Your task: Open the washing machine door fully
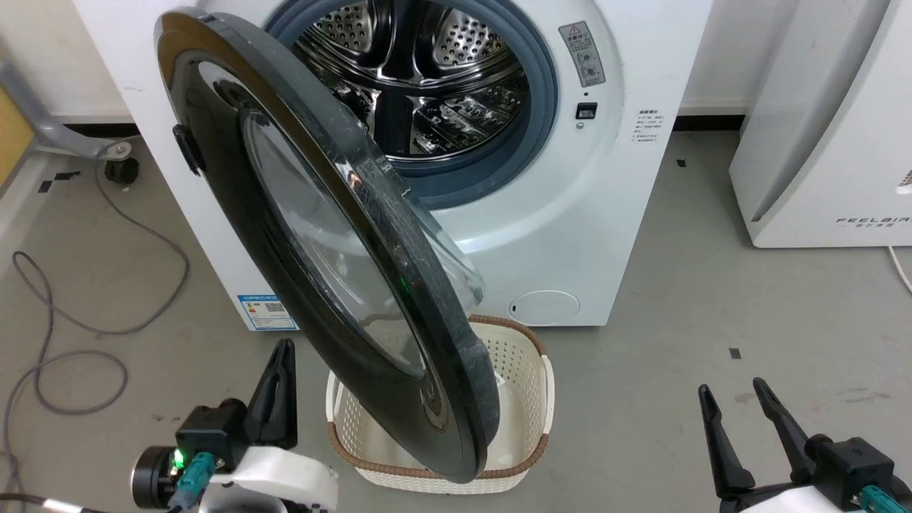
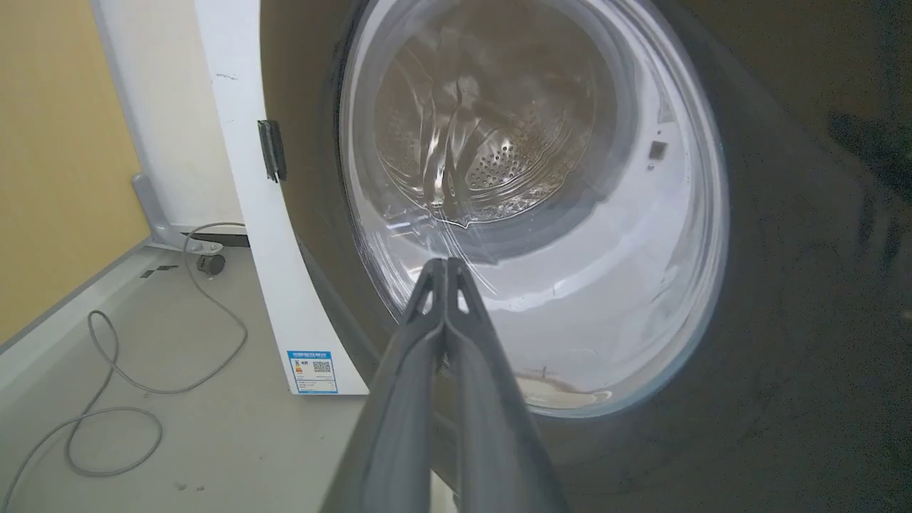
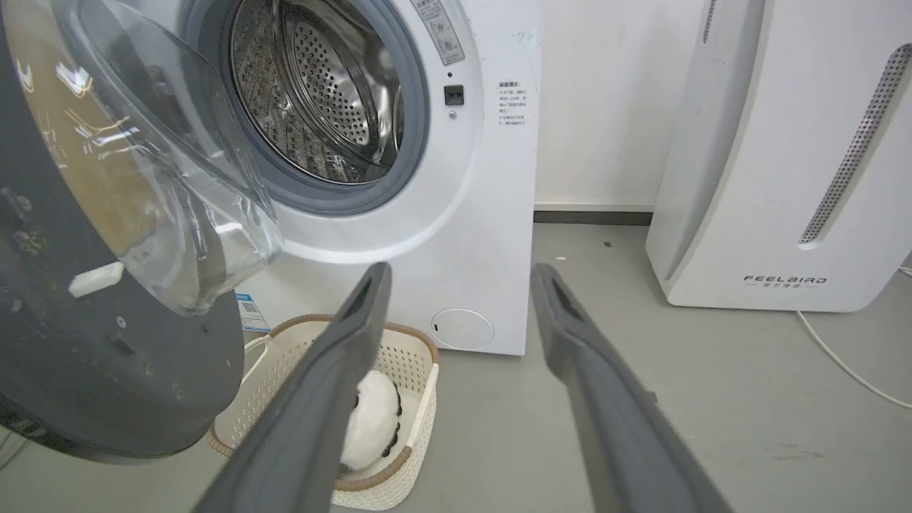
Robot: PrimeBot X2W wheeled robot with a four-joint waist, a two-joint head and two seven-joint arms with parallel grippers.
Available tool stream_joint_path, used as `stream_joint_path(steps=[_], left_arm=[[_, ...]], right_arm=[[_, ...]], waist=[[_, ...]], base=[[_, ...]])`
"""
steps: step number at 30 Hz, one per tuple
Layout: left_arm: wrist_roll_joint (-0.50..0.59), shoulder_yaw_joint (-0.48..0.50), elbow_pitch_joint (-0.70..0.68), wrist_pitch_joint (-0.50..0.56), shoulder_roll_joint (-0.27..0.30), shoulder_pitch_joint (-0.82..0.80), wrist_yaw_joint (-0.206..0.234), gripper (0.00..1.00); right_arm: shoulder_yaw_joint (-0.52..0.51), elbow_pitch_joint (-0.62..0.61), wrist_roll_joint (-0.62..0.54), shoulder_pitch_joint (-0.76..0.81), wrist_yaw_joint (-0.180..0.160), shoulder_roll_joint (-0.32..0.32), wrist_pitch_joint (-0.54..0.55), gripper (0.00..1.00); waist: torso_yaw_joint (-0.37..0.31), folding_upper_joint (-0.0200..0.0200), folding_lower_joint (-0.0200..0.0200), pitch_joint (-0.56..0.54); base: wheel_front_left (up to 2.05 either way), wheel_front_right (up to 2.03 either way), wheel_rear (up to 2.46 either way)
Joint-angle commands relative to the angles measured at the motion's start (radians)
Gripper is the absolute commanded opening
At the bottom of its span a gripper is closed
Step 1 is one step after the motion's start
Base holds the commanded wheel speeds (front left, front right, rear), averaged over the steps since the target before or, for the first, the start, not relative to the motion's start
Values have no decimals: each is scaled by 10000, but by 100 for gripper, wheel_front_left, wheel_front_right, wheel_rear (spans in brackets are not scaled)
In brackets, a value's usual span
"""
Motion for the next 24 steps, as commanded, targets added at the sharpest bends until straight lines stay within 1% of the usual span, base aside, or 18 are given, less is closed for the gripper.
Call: stream_joint_path(steps=[1, 6, 12, 18, 21, 24], left_arm=[[75, 23, -242, -78, 24, -48, 52, 0], [172, 249, -1544, -128, -19, -208, 122, 0], [728, 454, -3746, -138, -37, -664, 98, 0], [1264, 327, -5873, -139, -346, -1457, -245, 0], [1354, 18, -6450, -140, -558, -1836, -521, 0], [1333, -574, -6651, -140, -731, -2011, -872, 0]], right_arm=[[4, 42, 118, -91, -7, 38, -49, 100], [37, 156, 260, -71, -7, 39, -100, 100], [67, 252, 361, -100, -7, 39, -126, 100], [101, 434, 434, -122, -7, 39, -119, 100], [131, 494, 474, -143, -7, 39, -161, 100], [187, 557, 496, -152, -7, 39, -189, 100]], waist=[[-2, 0, 0, -19], [5, 0, 0, -76], [19, 0, 0, -51], [28, 0, 0, 0], [9, 0, 0, 14], [-49, 0, 0, -17]], base=[[0, 0, 0], [0, 0, 0], [0, 0, 0], [0, 0, 0], [0, 0, 0], [0, 0, 0]])
